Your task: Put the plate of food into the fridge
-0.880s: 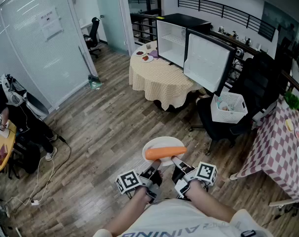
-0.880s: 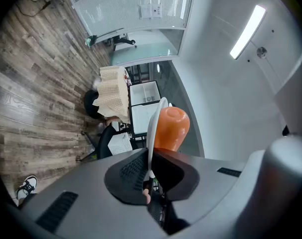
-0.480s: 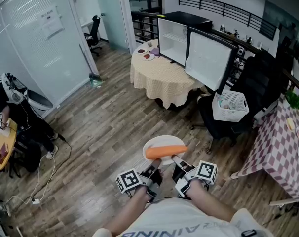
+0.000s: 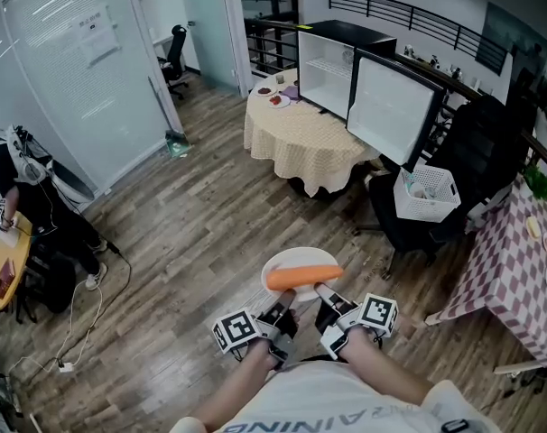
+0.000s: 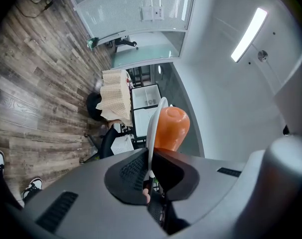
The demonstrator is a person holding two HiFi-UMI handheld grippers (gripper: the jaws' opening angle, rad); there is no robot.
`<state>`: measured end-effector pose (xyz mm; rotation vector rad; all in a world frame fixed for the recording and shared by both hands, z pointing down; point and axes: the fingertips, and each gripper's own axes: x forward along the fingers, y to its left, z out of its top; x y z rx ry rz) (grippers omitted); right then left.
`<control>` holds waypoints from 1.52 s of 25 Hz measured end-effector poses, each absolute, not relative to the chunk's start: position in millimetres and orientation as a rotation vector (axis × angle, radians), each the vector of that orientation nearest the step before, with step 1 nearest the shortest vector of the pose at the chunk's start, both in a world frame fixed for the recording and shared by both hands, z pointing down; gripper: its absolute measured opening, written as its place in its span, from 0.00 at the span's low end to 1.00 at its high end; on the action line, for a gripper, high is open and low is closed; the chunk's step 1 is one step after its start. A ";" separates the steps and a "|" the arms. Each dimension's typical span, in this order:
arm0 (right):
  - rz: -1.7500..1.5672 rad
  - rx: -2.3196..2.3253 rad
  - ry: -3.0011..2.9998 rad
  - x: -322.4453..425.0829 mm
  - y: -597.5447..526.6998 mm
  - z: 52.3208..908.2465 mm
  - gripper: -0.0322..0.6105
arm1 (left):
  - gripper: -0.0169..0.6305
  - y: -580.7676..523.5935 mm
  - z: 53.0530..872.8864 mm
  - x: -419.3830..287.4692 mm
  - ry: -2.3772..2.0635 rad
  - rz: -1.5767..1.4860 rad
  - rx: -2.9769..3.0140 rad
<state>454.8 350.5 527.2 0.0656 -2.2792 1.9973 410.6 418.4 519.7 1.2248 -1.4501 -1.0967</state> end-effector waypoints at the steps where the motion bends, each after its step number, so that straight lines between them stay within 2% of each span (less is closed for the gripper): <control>1: 2.001 0.072 -2.275 451.5 357.1 529.5 0.10 | 0.07 424.8 521.8 407.0 -1.448 -1.095 1.223; 8: 2.025 0.127 -2.226 434.4 389.2 550.7 0.10 | 0.07 455.4 542.9 388.4 -1.417 -1.089 1.189; 18: 2.004 0.119 -2.204 375.8 364.4 560.2 0.10 | 0.07 432.5 551.6 329.9 -1.429 -1.113 1.151; 38: 1.995 0.064 -2.176 244.1 135.5 551.9 0.10 | 0.07 202.7 541.4 201.8 -1.452 -1.147 1.145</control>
